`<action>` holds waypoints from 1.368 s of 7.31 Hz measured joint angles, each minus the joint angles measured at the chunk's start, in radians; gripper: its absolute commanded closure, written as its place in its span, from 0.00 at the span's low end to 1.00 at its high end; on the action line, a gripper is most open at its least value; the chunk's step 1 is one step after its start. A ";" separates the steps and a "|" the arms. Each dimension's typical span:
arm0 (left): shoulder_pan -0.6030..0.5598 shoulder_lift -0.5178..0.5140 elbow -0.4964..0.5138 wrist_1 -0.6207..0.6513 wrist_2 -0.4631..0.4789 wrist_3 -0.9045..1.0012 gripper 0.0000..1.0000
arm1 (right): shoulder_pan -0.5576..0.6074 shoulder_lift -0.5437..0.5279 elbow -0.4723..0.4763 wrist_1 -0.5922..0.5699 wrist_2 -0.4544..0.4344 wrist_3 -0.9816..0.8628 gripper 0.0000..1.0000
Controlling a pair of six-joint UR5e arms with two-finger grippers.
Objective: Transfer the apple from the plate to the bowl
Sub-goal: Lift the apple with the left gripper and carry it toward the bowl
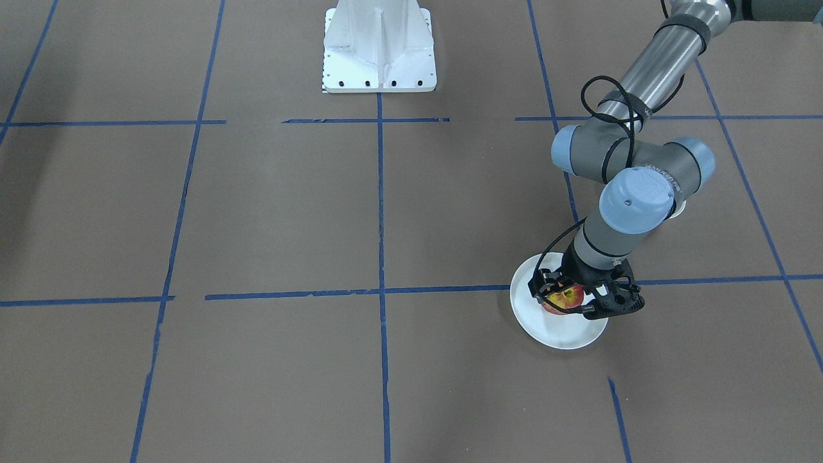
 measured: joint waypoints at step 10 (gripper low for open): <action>-0.164 0.135 -0.271 0.194 -0.165 0.208 0.91 | 0.000 0.000 0.000 0.000 0.000 0.000 0.00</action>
